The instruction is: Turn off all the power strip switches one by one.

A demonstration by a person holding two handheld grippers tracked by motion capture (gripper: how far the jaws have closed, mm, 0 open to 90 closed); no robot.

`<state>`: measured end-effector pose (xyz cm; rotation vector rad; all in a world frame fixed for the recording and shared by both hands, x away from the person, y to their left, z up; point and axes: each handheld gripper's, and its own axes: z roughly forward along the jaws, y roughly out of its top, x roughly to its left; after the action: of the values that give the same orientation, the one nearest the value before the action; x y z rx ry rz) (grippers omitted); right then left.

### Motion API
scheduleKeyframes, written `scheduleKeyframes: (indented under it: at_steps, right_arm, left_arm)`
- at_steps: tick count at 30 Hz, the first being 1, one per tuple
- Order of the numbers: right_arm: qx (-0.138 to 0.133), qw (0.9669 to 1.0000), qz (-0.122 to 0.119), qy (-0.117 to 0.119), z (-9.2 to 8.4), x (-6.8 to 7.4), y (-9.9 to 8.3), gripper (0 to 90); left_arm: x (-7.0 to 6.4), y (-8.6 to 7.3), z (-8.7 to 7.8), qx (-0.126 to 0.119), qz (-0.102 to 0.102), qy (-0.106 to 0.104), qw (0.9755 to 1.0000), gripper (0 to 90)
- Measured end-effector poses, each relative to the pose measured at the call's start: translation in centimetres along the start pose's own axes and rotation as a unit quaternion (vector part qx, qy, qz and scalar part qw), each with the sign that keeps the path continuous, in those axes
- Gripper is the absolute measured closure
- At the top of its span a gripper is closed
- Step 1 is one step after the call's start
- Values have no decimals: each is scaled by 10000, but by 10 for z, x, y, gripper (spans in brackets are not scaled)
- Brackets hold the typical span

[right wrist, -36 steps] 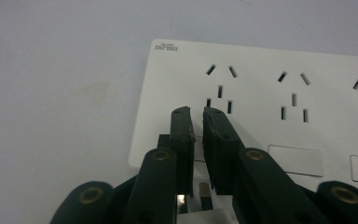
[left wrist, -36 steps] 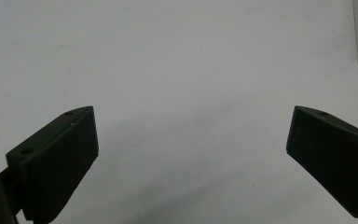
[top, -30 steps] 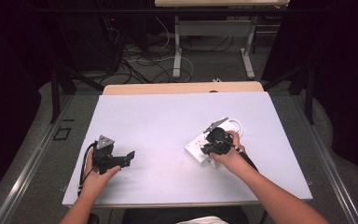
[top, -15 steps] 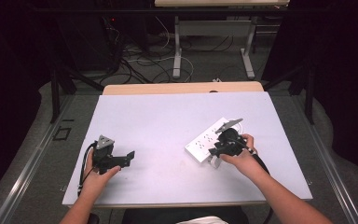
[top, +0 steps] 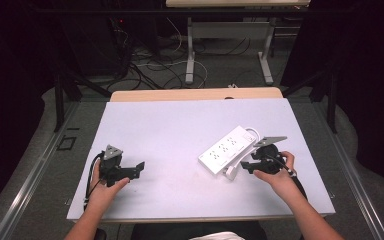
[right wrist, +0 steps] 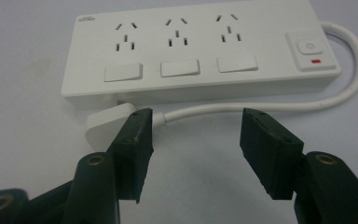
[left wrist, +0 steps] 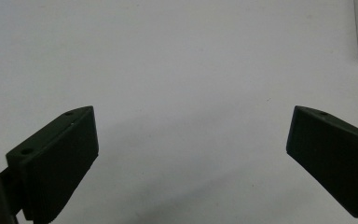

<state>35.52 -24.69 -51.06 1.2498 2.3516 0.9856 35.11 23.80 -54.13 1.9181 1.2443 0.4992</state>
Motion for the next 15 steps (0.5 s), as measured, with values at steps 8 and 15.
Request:
scheduleKeyframes:
  at_steps: [8, 15]
  right_arm:
    - [-343, 9984, 286, -339, -15, -17, -18, 312]
    - [-469, 9944, 663, -681, -19, -34, -38, 184]
  left_arm:
    - [-1, -1, 1, -17, -70, -6, 10000, 19]
    - [0, 0, 1, -30, -60, 1, 10000, 19]
